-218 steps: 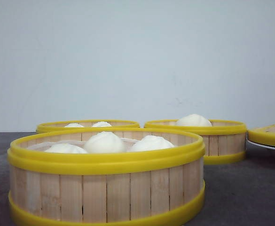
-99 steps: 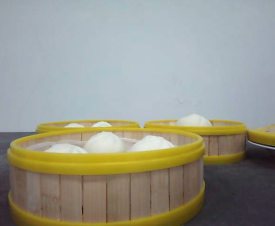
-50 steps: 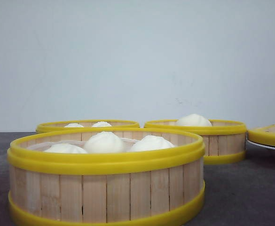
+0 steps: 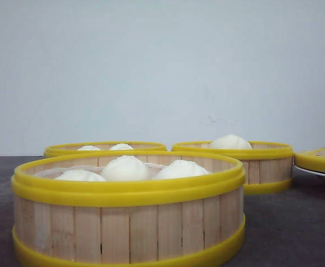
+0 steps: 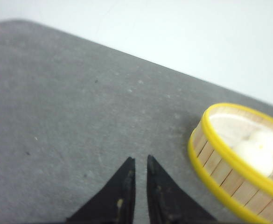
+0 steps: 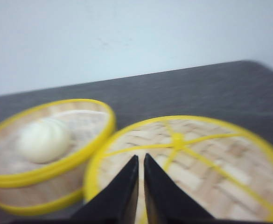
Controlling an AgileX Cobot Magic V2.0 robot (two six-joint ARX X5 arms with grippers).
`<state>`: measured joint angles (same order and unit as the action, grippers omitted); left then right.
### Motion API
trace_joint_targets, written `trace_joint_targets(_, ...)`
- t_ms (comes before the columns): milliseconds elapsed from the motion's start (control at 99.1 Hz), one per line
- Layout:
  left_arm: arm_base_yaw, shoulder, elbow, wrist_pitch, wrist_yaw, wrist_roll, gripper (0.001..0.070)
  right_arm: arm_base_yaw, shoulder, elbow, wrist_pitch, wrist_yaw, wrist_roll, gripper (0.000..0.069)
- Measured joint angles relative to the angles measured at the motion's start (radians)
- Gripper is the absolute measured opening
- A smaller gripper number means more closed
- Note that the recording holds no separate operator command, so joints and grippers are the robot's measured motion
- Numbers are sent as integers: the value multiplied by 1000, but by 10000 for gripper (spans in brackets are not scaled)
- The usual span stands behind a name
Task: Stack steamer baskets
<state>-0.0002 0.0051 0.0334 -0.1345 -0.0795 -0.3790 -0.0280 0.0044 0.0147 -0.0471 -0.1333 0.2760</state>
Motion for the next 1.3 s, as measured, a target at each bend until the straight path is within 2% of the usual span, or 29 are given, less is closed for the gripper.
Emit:
trace_joint_targets(111, 0, 0, 0, -1, 0, -36, 18, 0, 0, 0, 0, -52, 92, 17)
trace_joint_targets(343, 0, 0, 0, 11, 46, -97, 18, 0, 0, 0, 23, -53, 239, 15)
trace_joint_targets(494, 0, 0, 6, 13, 60, -138, 18, 0, 0, 1, 74, -42, 395, 10)
trace_joint_targets(575, 0, 16, 43, 8, 60, -166, 18, 0, 9, 17, 68, -27, 456, 10)
trace_joint_targets(696, 0, 71, 156, 9, 60, -177, 18, 0, 63, 106, 64, 2, 473, 10)
trace_joint_targets(787, 0, 137, 255, 11, 60, -178, 18, 0, 135, 210, 68, 14, 452, 10)
trace_joint_targets(867, 0, 214, 351, 11, 63, -153, 18, 0, 226, 318, 49, 16, 402, 10)
trace_joint_targets(968, 0, 318, 473, -1, 89, -98, 18, 0, 357, 473, -9, 16, 291, 10)
trace_joint_targets(1110, -1, 468, 629, -87, 112, -1, 26, 0, 540, 708, -148, 16, 105, 10)
trace_joint_targets(1160, -5, 517, 666, -106, 112, 33, 79, 0, 599, 780, -200, 6, 51, 10)
trace_joint_targets(1231, -13, 579, 700, -108, 112, 67, 211, 0, 672, 855, -259, -20, -4, 25)
trace_joint_targets(1271, -19, 616, 713, -109, 112, 84, 278, 0, 711, 884, -287, -40, -24, 76)
trace_joint_targets(1301, -23, 640, 718, -109, 112, 95, 303, 0, 735, 897, -301, -55, -34, 132)
